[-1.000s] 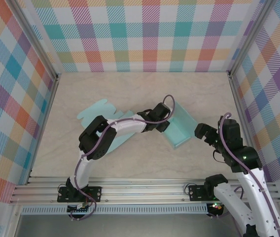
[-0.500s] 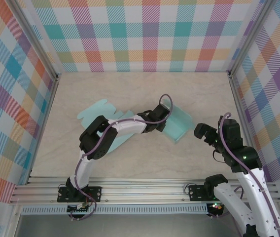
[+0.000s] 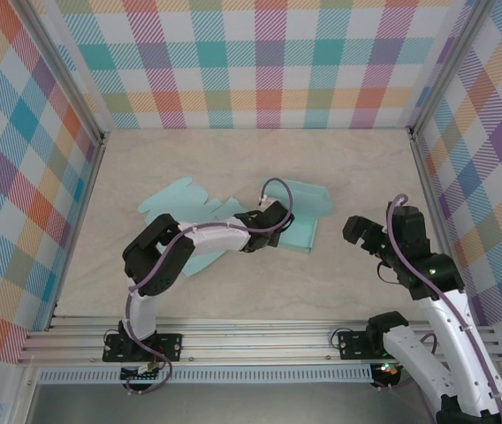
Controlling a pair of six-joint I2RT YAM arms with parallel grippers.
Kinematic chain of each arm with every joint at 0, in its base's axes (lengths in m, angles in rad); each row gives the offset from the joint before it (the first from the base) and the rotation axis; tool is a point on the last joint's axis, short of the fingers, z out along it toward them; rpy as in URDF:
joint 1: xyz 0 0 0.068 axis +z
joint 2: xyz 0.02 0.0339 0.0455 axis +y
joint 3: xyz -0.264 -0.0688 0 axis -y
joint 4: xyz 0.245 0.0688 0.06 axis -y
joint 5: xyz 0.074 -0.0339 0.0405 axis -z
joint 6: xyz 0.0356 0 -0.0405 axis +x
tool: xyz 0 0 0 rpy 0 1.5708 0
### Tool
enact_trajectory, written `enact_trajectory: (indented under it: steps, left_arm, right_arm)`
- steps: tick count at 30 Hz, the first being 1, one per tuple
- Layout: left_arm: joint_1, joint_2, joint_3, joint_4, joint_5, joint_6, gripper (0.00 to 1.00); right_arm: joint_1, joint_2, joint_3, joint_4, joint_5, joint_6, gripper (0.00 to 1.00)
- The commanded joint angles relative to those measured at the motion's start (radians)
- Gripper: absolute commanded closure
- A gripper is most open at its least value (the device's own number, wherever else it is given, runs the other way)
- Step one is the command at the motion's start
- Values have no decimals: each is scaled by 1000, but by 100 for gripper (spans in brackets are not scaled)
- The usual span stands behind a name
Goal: Fold the paper box
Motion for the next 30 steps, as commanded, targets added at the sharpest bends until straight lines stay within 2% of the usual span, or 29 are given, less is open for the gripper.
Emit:
enact_trajectory:
  steps: [1,3,7,10,12,16,20,24,30]
  left_arm:
    - [-15,-97,-63,-51,-48,-112,83]
    - [-17,-137,-109,-22,-25,-141,80]
    - [-19,-200,-142,28,20,-152,66]
    - [-17,-262,-149,43,22,-114,63]
    - [-7,-315,-157,64,30,-56,54]
    - [64,-428,-188,141,91,122,41]
    - [190,-492,-228,236,227,264,31]
    - [304,-457,-223,292,418,359,26]
    - [396,-341,-179,304,575,430,25]
  right_arm:
    - [-3,14,-26,56,-43,-17,0]
    - [-3,26,-43,88,-71,-33,0]
    - [-3,60,-67,150,-116,-63,0]
    - [-1,94,-78,193,-139,-89,0]
    - [-2,117,-84,220,-156,-108,0]
    - [-1,161,-101,285,-183,-150,0]
    - [0,211,-121,373,-189,-222,5]
    - [0,252,-135,473,-181,-282,5]
    - [1,348,-79,500,-196,-366,9]
